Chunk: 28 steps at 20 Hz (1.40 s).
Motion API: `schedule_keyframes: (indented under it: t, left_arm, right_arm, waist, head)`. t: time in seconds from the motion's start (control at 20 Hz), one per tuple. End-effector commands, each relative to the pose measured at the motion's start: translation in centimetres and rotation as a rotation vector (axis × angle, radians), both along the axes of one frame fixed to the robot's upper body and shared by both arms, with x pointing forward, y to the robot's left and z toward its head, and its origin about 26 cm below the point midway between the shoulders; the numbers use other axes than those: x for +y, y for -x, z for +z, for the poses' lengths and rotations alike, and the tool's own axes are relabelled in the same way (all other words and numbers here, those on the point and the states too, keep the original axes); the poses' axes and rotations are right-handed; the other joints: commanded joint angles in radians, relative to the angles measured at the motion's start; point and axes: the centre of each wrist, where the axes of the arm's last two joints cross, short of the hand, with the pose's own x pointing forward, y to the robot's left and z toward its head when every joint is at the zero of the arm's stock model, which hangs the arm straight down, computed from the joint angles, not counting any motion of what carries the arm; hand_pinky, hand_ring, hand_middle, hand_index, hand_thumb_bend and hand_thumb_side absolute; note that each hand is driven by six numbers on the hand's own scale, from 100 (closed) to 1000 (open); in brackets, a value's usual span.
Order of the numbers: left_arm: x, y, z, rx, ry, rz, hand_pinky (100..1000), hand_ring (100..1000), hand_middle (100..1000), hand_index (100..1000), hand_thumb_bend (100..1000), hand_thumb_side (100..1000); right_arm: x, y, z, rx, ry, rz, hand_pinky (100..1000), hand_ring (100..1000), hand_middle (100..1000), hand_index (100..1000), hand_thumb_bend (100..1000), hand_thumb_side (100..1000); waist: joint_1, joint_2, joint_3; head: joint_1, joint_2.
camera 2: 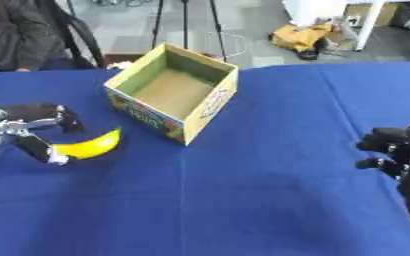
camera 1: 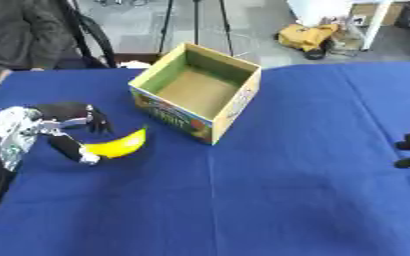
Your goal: Pick up objects on the table and place them in the box.
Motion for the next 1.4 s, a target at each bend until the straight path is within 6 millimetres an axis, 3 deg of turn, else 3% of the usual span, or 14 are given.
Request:
schedule_keyframes:
  t: [0.05, 1.4]
  left_arm:
    - [0.38, -0.17, 1.15, -0.029, -0.015, 0.007, 700, 602, 579, 784, 552, 641]
    - [0.02, -0.26, 0.64, -0.008, -0.021, -0.006, 666, 541, 506, 761, 470, 561]
  right_arm:
    - [-0.14, -0.13, 0.66, -0.021, 0.019, 0.002, 576, 722, 656, 736, 100, 857]
    - [-0.16, -0.18, 0.54, -0.017, 0.021, 0.001, 576, 721, 656, 736, 100, 860]
  waist:
    - [-0.002, -0.012, -0.001]
    - [0.002, -0.012, -0.004]
  head:
    - [0.002, -0.002]
    - [0.0, 0.003]
